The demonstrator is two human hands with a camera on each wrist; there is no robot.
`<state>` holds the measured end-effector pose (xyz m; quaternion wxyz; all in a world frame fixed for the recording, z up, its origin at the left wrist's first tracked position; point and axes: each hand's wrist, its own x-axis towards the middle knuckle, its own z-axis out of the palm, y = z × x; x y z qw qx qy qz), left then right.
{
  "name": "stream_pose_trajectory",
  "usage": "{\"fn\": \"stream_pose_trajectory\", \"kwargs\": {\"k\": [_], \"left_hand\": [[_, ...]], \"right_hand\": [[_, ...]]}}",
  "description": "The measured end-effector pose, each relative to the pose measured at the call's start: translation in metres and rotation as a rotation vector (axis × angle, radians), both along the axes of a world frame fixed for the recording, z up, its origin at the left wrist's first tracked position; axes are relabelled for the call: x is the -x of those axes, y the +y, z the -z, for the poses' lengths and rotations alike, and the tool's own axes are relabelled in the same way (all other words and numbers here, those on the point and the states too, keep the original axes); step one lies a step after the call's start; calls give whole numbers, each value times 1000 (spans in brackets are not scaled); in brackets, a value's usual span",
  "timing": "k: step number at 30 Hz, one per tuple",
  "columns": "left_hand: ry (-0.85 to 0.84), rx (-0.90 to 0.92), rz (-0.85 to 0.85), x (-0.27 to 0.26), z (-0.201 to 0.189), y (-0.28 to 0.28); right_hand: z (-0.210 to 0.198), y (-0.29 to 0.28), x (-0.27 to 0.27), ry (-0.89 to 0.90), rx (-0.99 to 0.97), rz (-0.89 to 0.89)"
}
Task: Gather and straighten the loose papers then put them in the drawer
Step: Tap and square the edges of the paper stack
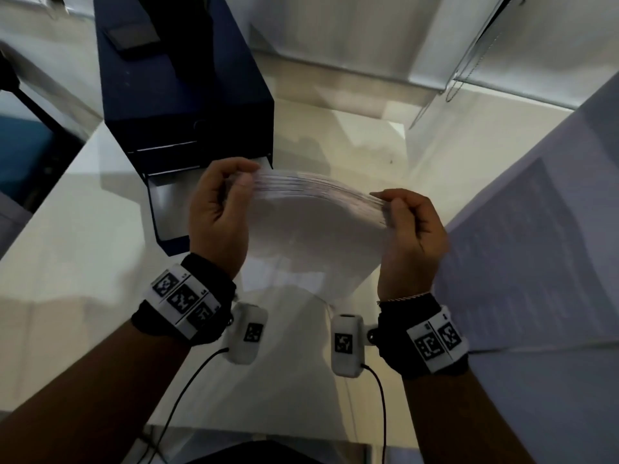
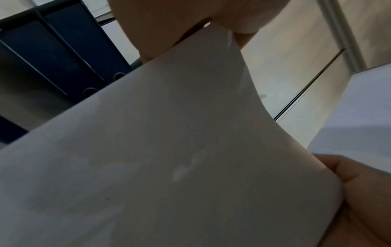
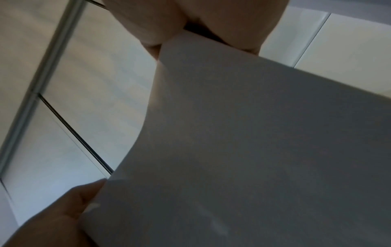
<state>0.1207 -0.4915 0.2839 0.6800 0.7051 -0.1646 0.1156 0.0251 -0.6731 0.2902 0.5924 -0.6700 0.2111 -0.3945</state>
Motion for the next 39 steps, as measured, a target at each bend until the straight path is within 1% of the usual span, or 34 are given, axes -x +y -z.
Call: {"fn": "stream_pose_trajectory", "kwargs": {"k": [2, 4, 6, 9, 12, 13, 15, 16, 18, 20, 21, 24, 26, 29, 31, 33, 34, 36, 39], "left_hand": [[40, 33, 6, 0, -4, -2], [123, 120, 11, 0, -9, -3], [181, 135, 5, -2, -13, -3], [179, 71, -25, -5, -14, -3], [193, 144, -20, -8, -13, -3], [195, 184, 8, -11, -11, 0], [199, 245, 164, -16, -4, 7], [208, 209, 248, -19, 4, 12], [253, 51, 369, -22, 16, 18], [326, -81, 439, -26, 29, 19], [353, -103, 462, -28, 35, 20], [401, -55, 510, -30, 44, 21], [420, -71, 521, -24, 47, 20], [378, -62, 445, -17, 43, 15], [364, -12, 411, -15, 38, 14], [314, 15, 417, -13, 34, 18], [313, 5, 435, -12, 34, 21], [372, -53, 472, -11, 38, 27], [460, -142, 484, -6, 47, 26]], "right_hand": [[-2, 2, 0, 12, -8, 0], [-4, 3, 0, 1, -54, 12], [-4, 2, 1, -5, -81, -4], [-2, 4, 3, -29, -83, -3], [7, 4, 7, -37, -63, -94], [12, 2, 10, -11, -39, -145], [23, -3, 13, 67, 4, -201], [29, -6, 12, 99, 2, -198], [37, -12, 12, 153, -34, -185], [42, -16, 9, 195, -46, -197], [45, -18, 9, 211, -48, -186], [51, -24, 5, 185, -84, -202], [52, -25, 4, 233, -77, -214], [46, -27, 4, 276, -28, -221], [42, -27, 8, 229, -29, -226], [40, -29, 10, 161, -10, -215], [41, -29, 12, 160, -1, -216], [45, -28, 14, 195, 3, -254], [56, -32, 12, 264, -140, -334]]}}
